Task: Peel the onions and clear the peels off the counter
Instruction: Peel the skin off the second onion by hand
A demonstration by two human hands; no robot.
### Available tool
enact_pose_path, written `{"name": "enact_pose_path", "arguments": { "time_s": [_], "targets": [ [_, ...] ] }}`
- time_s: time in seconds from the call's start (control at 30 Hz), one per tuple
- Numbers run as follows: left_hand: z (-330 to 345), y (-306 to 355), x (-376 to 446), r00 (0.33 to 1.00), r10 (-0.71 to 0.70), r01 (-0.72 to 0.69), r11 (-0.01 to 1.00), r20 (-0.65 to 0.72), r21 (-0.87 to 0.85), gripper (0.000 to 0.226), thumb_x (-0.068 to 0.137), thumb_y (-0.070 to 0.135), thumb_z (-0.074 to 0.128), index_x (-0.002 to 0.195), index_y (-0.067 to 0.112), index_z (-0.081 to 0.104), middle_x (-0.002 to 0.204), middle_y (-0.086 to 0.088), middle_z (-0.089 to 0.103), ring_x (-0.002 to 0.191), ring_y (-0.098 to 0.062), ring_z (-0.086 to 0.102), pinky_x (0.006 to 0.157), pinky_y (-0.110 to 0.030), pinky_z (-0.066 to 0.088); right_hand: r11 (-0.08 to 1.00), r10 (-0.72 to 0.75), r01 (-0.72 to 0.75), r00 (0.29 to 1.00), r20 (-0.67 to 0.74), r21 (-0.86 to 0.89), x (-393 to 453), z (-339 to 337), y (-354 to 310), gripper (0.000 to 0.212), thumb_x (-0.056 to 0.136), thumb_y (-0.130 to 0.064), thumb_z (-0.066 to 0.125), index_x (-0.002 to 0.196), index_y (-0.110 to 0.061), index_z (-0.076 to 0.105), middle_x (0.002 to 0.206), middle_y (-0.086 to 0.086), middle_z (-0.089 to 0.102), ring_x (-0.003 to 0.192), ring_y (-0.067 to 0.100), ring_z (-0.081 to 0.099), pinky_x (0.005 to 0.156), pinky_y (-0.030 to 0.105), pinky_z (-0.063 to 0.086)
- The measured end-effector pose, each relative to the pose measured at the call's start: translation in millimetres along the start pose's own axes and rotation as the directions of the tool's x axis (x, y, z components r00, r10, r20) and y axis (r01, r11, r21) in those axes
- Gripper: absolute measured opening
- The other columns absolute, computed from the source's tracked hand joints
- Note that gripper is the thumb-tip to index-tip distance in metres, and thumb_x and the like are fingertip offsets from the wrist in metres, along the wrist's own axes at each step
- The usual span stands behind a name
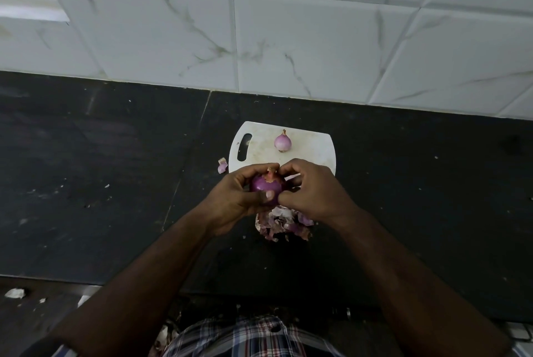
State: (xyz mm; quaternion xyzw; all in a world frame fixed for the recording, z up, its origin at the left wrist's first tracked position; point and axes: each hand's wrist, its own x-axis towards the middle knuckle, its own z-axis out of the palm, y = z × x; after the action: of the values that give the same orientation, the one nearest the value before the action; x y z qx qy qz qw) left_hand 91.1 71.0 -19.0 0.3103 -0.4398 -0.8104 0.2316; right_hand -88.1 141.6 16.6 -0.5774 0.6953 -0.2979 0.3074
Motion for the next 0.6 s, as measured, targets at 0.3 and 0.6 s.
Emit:
{"name": "enact_pose_path", "arguments": {
  "time_s": [0.3,0.6],
  "targets": [
    [-4.0,-0.3,1.3,1.0,0.008,-0.01,0.992,0.019,0.126,0.064,0.078,-0.015,0.071,0.133,0.015,0.06,0.136,-0.014,0.06,0.119,-0.028,0.065,0.097,-0.051,0.056,0.997,0.046,-0.047,0.998,0.031,0.056,-1.4,2.9,0.8,0.041,0.067,-0.036,0.071,0.107,-0.027,0.066,0.099,-0.012,0.072,0.09,0.006,0.069,0.082,0.035,0.059],
    [-2.1,3.1,6.6,0.998,0.04,-0.059,0.922,0.058,0.382,0.073,0.075,-0.016,0.076,0.139,0.013,0.054,0.131,-0.007,0.065,0.12,-0.02,0.065,0.094,-0.035,0.056,0.995,0.062,-0.065,0.997,0.035,0.077,1.5,-0.2,4.3,0.033,0.061,-0.036,0.075,0.093,-0.032,0.066,0.091,-0.012,0.072,0.082,0.005,0.071,0.077,0.041,0.061]
  ]
}}
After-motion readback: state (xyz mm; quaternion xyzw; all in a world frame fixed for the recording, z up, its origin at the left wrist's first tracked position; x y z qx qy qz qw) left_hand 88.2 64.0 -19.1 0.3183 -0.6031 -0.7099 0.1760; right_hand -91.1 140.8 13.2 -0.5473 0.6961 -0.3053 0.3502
